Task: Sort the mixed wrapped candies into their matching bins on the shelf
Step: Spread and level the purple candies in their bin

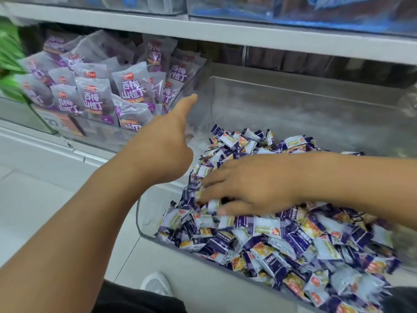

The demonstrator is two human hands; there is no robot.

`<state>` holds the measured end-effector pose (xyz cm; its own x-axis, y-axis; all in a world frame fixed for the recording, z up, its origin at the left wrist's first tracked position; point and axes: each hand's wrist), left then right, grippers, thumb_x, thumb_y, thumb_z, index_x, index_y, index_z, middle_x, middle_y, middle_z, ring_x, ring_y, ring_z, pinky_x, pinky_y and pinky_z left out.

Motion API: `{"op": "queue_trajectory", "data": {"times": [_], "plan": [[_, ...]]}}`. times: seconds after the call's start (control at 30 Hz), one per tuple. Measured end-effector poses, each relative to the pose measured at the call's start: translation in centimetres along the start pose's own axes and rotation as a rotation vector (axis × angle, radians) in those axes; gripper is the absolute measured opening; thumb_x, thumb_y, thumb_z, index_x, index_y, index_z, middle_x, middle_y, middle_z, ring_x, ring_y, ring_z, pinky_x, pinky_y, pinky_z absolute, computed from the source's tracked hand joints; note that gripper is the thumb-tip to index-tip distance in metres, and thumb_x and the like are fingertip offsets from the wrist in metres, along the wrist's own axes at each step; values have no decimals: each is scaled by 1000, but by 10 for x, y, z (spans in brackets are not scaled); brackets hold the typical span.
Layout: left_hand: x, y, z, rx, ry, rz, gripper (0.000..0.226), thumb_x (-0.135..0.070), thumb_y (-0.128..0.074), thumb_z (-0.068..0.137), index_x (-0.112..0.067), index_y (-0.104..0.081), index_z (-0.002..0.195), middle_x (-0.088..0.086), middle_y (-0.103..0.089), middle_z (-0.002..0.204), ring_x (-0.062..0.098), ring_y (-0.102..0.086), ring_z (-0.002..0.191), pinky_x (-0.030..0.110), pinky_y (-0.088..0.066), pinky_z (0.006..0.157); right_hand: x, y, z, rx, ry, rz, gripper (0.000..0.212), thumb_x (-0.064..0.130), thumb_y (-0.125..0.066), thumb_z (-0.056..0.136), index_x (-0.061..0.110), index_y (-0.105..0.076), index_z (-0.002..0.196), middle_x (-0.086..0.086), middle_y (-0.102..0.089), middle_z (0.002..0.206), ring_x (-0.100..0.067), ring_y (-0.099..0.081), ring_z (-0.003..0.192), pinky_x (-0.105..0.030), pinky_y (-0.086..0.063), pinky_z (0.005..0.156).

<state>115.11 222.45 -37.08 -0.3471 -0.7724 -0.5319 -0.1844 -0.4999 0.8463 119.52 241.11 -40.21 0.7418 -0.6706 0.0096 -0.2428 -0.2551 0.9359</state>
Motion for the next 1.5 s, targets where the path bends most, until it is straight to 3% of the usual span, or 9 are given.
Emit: {"op": "queue_trajectory", "data": {"times": [0.27, 0.43, 0.53, 0.67, 0.9, 1.1, 1.17, 1.27, 1.5], "plan": [[3, 1, 0, 22, 0, -26, 91, 3, -49, 88, -51, -8, 149, 6, -66, 109, 27, -68, 79, 50, -59, 71, -45, 14, -15, 57, -160, -77, 38, 55, -44, 98, 45, -51, 134, 22, -47, 144, -14, -52, 126, -41, -49, 95], [1, 0, -1, 28, -19, -1, 90, 3, -48, 87, -43, -8, 152, 12, -68, 106, 29, -67, 79, 51, -58, 70, -53, 31, -19, -7, -370, -257, 29, 55, -47, 97, 35, -60, 112, 8, -65, 116, -22, -62, 100, -40, -53, 80], [2, 0, 0, 25, -23, 0, 89, 2, -49, 87, -43, -9, 152, 11, -66, 107, 30, -67, 78, 52, -58, 69, -27, 37, -17, -254, -191, -69, 37, 55, -48, 96, 38, -58, 127, 11, -62, 125, -15, -59, 112, -40, -50, 91], [1, 0, 0, 25, -16, -8, 88, 1, -49, 87, -46, -10, 151, 10, -64, 109, 31, -67, 81, 53, -57, 72, 14, 16, -1, -17, 158, 269, 48, 44, -47, 102, 36, -41, 148, 11, -44, 150, -9, -41, 135, -33, -35, 111], [2, 1, -1, 45, -14, -9, 89, 4, -47, 88, -46, -9, 152, 12, -67, 107, 29, -68, 78, 51, -58, 68, -53, 7, -3, 49, -71, -347, 50, 58, -23, 100, 46, -35, 147, 20, -42, 149, -12, -31, 140, -40, -36, 108], [0, 2, -1, 45, -15, 9, 89, 2, -48, 88, -43, -7, 153, 8, -66, 111, 28, -68, 80, 51, -58, 71, -47, 14, -4, -218, -99, -346, 43, 56, -38, 96, 37, -55, 131, 9, -60, 127, -21, -57, 116, -45, -51, 88], [-1, 2, 0, 41, -20, 12, 90, 3, -47, 87, -41, -8, 154, 6, -65, 115, 27, -68, 82, 49, -59, 72, -20, 17, -1, -403, 79, -124, 38, 52, -45, 96, 35, -62, 126, 10, -62, 124, -17, -59, 111, -41, -51, 89], [-2, 3, -1, 44, -13, -6, 90, 5, -45, 85, -40, -9, 154, 7, -65, 115, 28, -68, 80, 47, -60, 69, 20, -3, 10, -258, 352, 226, 44, 45, -50, 98, 32, -53, 139, 9, -53, 138, -12, -50, 124, -29, -42, 104], [0, 2, -6, 46, -27, 3, 89, 2, -47, 87, -42, -7, 154, 10, -66, 112, 28, -68, 78, 51, -58, 67, -17, -10, 19, -328, 268, -196, 37, 43, -33, 101, 29, -64, 116, 13, -57, 135, -20, -51, 119, -37, -50, 92]]}}
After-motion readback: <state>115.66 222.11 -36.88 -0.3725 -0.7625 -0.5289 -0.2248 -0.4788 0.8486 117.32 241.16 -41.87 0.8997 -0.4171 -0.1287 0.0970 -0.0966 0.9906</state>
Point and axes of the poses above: each hand's wrist, its own z-axis towards the middle knuckle, its own y-axis out of the back of the hand, x = y × z
